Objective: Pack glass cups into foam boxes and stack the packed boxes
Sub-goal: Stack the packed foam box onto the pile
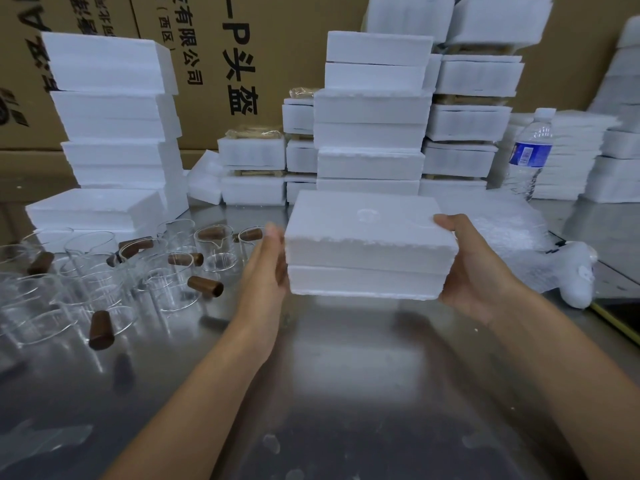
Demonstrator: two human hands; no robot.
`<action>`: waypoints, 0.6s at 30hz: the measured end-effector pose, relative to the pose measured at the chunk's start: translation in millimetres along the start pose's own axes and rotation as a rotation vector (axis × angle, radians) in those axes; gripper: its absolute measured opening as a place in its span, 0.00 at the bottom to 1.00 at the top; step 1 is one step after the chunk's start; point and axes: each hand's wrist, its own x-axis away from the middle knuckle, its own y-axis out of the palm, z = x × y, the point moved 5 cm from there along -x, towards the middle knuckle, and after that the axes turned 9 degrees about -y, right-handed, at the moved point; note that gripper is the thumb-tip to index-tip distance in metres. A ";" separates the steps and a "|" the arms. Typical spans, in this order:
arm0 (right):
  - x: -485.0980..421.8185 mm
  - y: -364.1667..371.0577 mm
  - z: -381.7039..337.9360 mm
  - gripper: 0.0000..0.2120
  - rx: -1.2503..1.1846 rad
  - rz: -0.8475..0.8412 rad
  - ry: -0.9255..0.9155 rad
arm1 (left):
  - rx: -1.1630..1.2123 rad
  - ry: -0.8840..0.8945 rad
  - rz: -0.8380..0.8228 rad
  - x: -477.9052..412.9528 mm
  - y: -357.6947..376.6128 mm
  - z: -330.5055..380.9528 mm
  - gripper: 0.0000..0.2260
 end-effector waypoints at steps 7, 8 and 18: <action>8.3 4.4 -32.9 0.14 -0.173 -0.055 -0.106 | 0.042 -0.128 0.027 -3.5 0.9 -15.1 0.23; 9.9 6.9 -44.4 0.13 -0.219 -0.071 -0.138 | 0.031 -0.156 0.034 -4.4 2.9 -17.8 0.22; -34.1 25.2 -239.8 0.13 -0.170 0.036 -0.463 | -0.265 -0.140 0.008 -22.5 7.3 -36.9 0.09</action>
